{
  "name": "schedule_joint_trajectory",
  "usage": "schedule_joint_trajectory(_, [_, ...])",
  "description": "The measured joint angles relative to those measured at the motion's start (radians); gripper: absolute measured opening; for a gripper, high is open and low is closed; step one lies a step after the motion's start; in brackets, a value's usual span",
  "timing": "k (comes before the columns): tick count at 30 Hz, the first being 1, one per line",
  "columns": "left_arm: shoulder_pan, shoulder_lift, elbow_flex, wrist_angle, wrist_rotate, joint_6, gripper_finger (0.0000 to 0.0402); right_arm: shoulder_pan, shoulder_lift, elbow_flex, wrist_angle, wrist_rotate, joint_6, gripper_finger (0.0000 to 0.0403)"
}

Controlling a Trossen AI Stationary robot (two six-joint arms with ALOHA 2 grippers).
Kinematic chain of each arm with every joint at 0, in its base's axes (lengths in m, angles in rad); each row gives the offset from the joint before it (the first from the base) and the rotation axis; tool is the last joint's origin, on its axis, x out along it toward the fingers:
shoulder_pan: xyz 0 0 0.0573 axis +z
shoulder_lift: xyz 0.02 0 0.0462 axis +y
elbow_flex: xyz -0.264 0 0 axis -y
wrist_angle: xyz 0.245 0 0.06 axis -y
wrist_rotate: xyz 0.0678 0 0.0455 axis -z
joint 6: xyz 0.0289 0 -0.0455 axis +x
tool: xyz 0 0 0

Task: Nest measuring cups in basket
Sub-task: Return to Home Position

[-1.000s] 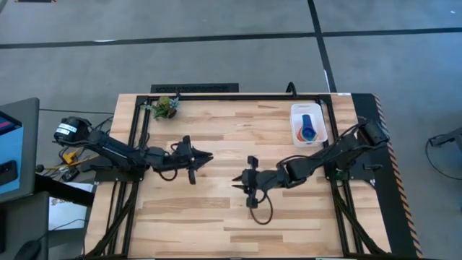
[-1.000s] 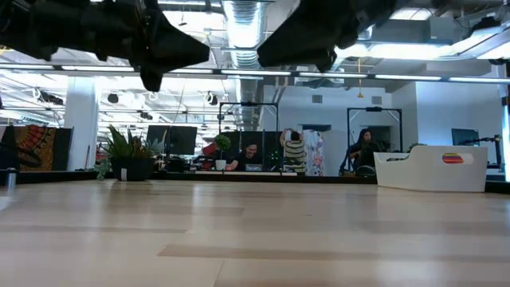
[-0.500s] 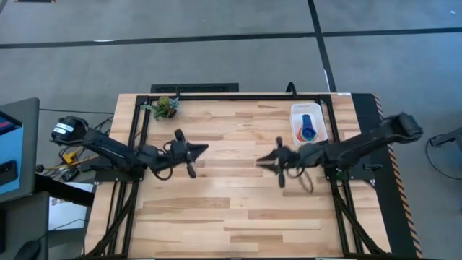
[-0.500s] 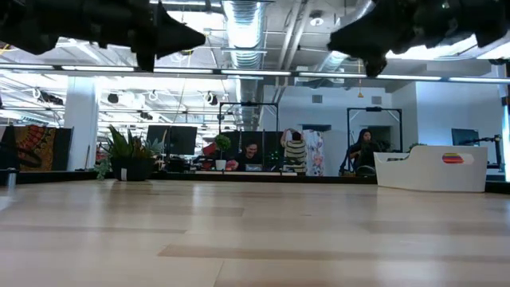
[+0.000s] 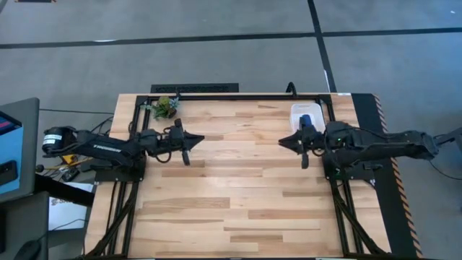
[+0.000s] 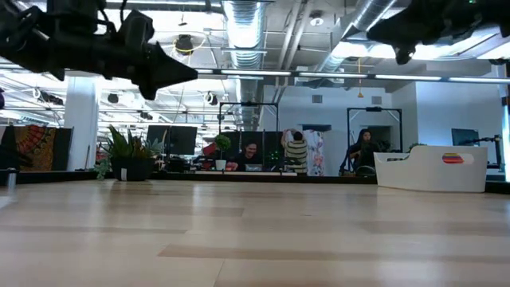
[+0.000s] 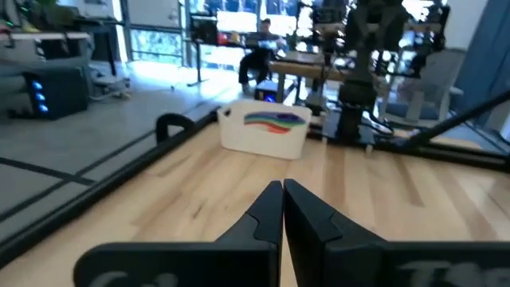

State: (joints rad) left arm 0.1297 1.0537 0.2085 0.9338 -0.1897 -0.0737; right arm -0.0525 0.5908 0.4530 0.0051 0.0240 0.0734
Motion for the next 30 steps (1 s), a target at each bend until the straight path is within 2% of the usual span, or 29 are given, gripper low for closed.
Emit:
schedule_joint_trajectory(5, [0.039,-0.129,-0.043,-0.024,0.002,0.001,0.0,-0.027,-0.078,-0.001,-0.026,-0.016,-0.03,0.001])
schedule_joint_trajectory(9, [0.073,-0.284,-0.044,-0.18,0.023,0.013,0.0,-0.05,-0.143,-0.031,0.0,-0.048,-0.014,0.0019])
schedule_joint_trajectory(14, [0.088,-0.43,-0.045,-0.385,0.033,0.017,0.0,-0.056,-0.214,-0.207,0.227,-0.056,0.051,0.0006])
schedule_joint_trajectory(17, [0.088,-0.477,-0.046,-0.453,0.028,0.025,0.0,-0.057,-0.238,-0.271,0.267,-0.055,0.058,0.0009])
schedule_joint_trajectory(22, [0.088,-0.556,-0.046,-0.56,0.028,0.026,0.0,-0.08,-0.29,-0.294,0.218,-0.064,0.059,0.0005])
schedule_joint_trajectory(30, [0.088,-0.697,-0.047,-0.711,0.021,0.027,0.0,-0.134,-0.451,-0.294,0.028,-0.106,0.035,0.0005])
